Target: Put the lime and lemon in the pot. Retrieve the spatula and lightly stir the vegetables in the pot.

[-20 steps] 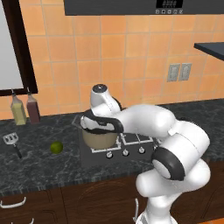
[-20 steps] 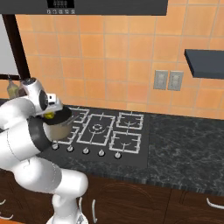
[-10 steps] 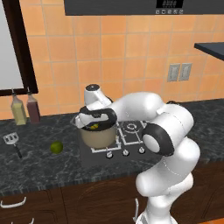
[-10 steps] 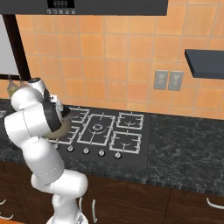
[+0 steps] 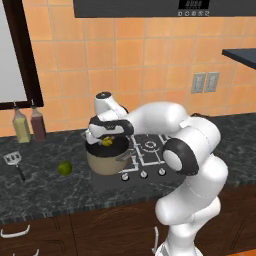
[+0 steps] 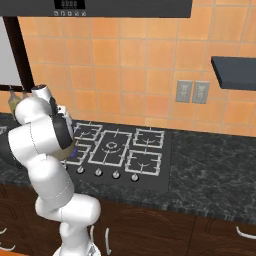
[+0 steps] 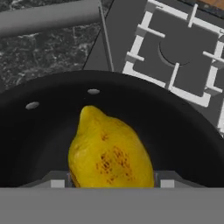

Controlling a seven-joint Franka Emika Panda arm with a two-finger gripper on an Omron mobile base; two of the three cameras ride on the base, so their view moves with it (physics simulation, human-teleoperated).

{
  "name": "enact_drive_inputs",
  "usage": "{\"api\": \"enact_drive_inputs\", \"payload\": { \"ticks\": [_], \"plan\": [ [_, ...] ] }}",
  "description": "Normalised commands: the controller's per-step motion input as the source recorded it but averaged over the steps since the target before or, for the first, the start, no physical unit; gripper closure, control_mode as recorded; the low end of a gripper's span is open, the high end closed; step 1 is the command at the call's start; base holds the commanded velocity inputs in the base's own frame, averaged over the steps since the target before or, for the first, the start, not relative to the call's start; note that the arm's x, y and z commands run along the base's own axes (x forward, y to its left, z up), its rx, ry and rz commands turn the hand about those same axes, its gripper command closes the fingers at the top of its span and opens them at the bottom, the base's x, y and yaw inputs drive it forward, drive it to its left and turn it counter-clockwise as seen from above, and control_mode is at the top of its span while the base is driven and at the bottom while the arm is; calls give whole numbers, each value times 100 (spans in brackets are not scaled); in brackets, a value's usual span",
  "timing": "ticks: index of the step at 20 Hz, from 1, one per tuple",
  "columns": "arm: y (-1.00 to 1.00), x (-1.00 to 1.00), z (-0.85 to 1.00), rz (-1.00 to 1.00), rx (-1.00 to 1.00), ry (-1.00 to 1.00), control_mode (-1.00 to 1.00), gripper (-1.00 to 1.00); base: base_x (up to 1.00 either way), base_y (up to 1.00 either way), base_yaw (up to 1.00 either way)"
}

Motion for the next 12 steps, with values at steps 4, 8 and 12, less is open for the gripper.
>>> {"api": "enact_drive_inputs", "payload": {
  "ticks": [4,8,12],
  "plan": [
    [-15,-18,0,3,0,0,-100,-100,0,0,0],
    [-4,-25,13,3,0,-2,-100,-100,0,0,0],
    [-17,-83,100,4,12,-20,-100,-100,0,0,0]
  ]
}}
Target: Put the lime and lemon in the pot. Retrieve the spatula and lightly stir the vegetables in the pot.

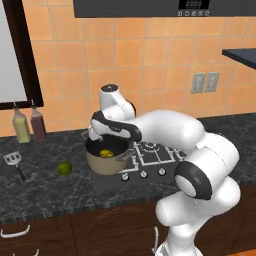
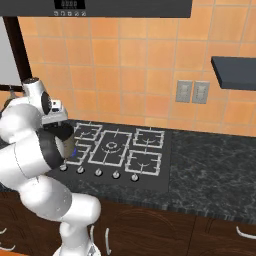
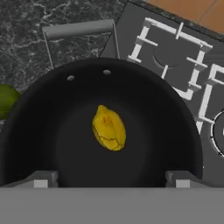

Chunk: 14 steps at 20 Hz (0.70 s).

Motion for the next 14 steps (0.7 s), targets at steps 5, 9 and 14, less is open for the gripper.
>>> {"api": "enact_drive_inputs", "payload": {
  "ticks": [5,9,14],
  "plan": [
    [-60,-60,100,1,7,-12,-100,-100,0,0,0],
    [-99,-33,62,-1,0,-2,-100,-100,0,0,0],
    [-100,-2,2,-2,0,0,-100,-100,0,0,0]
  ]
}}
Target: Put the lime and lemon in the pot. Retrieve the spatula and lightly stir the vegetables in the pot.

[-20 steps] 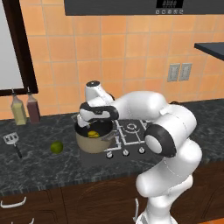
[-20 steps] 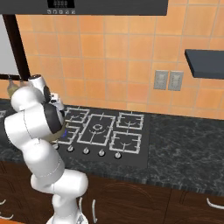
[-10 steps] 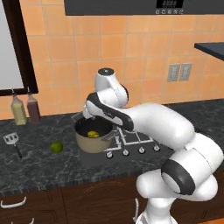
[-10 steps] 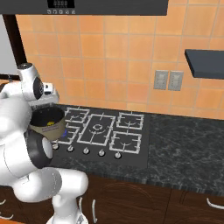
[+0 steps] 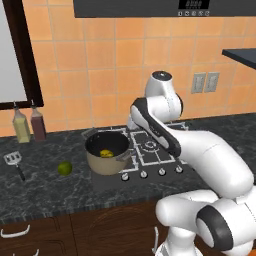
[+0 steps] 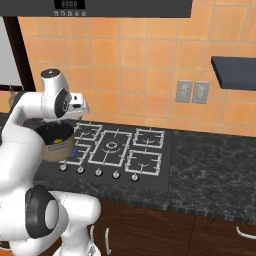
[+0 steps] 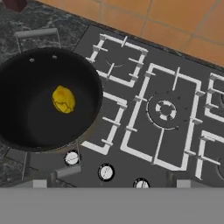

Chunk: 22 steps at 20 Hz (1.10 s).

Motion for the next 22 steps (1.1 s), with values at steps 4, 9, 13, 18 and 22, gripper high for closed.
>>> {"api": "enact_drive_inputs", "payload": {
  "ticks": [4,9,13,18,22],
  "plan": [
    [-39,0,0,-3,0,0,100,-100,0,0,-1],
    [0,0,0,0,0,0,100,-100,-20,69,-4],
    [0,0,0,0,0,0,100,-100,0,100,-6],
    [0,0,0,0,0,0,100,-100,0,94,-7],
    [0,0,0,0,0,0,100,-100,55,40,-9]
  ]
}}
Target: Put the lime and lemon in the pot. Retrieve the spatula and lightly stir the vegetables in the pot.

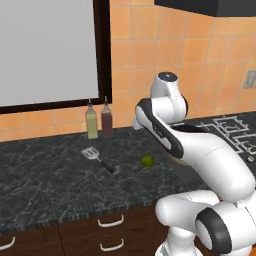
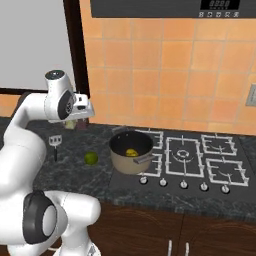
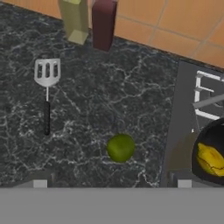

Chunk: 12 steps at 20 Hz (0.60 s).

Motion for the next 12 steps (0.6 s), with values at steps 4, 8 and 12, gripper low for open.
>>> {"api": "enact_drive_inputs", "payload": {
  "ticks": [4,8,12],
  "plan": [
    [0,0,0,0,0,0,100,-100,88,23,-7],
    [35,20,-34,-17,0,13,-100,-100,0,0,0],
    [26,6,-52,-40,-1,11,-100,-100,0,0,0]
  ]
}}
